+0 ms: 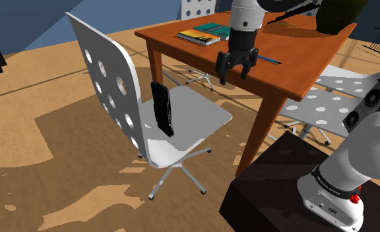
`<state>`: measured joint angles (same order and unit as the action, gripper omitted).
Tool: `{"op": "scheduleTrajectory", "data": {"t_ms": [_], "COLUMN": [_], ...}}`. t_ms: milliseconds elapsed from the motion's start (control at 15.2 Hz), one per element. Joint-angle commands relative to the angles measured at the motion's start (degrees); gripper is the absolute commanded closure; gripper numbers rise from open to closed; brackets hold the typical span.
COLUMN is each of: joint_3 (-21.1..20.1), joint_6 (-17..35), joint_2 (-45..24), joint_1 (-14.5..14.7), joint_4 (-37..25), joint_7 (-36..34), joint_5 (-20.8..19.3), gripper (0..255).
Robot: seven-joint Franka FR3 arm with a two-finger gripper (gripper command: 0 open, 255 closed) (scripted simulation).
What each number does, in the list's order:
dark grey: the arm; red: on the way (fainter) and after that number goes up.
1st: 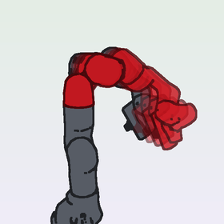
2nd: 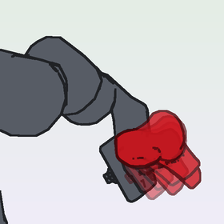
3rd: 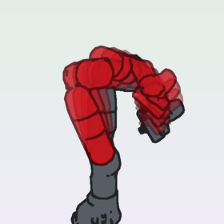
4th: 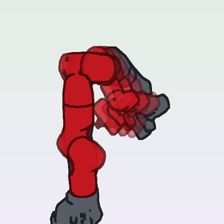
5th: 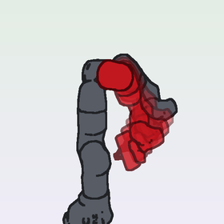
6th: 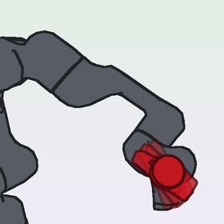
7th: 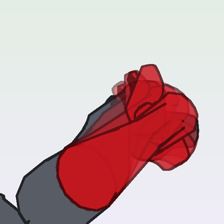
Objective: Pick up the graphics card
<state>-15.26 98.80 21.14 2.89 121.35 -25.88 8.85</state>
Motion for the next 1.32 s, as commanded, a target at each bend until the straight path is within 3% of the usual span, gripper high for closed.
{"op": "scheduleTrajectory", "data": {"t_ms": [0,594,1056,1254], "joint_3": [-2.0,-9.0,-10.3,-10.1], "joint_6": [1.0,4.0,0.9,2.4], "joint_2": [-3.7,-22.9,-40.8,-41.0], "joint_1": [0.2,2.5,8.7,8.8], "joint_4": [-3.1,-19.8,-39.5,-38.2], "joint_7": [-3.4,-18.4,-29.0,-29.1], "joint_5": [-0.5,-8.1,-17.3,-17.4], "gripper": [0,0,0,0]}}
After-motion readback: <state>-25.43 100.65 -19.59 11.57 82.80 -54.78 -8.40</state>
